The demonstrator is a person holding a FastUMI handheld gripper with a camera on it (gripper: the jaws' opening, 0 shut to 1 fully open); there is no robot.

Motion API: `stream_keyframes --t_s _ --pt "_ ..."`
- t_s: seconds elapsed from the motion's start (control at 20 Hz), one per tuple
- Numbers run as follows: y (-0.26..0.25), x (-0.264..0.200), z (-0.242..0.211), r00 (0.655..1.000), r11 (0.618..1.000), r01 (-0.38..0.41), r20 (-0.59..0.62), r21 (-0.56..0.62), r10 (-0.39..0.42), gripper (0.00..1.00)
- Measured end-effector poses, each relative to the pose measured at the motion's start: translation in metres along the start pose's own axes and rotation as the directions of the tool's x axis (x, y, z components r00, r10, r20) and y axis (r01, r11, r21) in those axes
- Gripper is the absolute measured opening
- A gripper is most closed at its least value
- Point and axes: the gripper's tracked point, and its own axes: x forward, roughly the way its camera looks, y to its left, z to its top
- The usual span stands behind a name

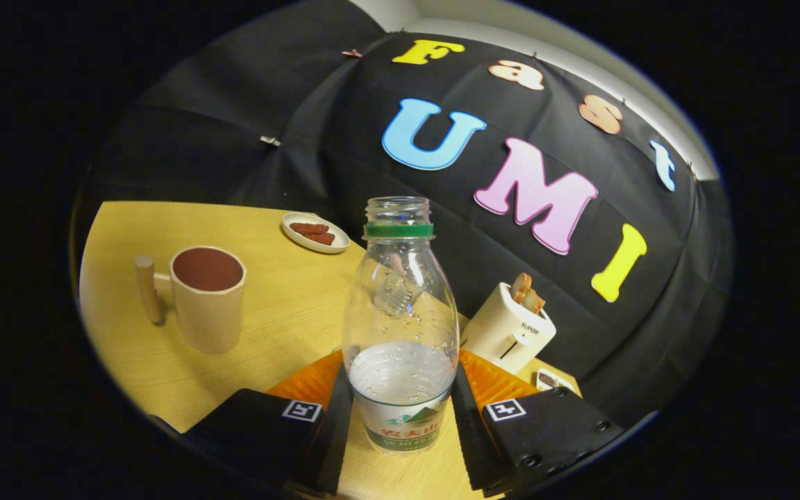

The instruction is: Take the bottle from table, then pour the juice into the cup, finally place the bottle on the coaster

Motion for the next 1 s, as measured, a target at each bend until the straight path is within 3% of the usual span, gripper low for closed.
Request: stream_keyframes --t_s 0.4,1.0 --pt "0.028 0.011 0.019 0.999 0.954 -0.033 -0.023 -0.298 0.027 0.70" --pt "0.052 0.027 0.026 0.997 0.810 -0.053 -0.076 -0.584 0.010 0.70"
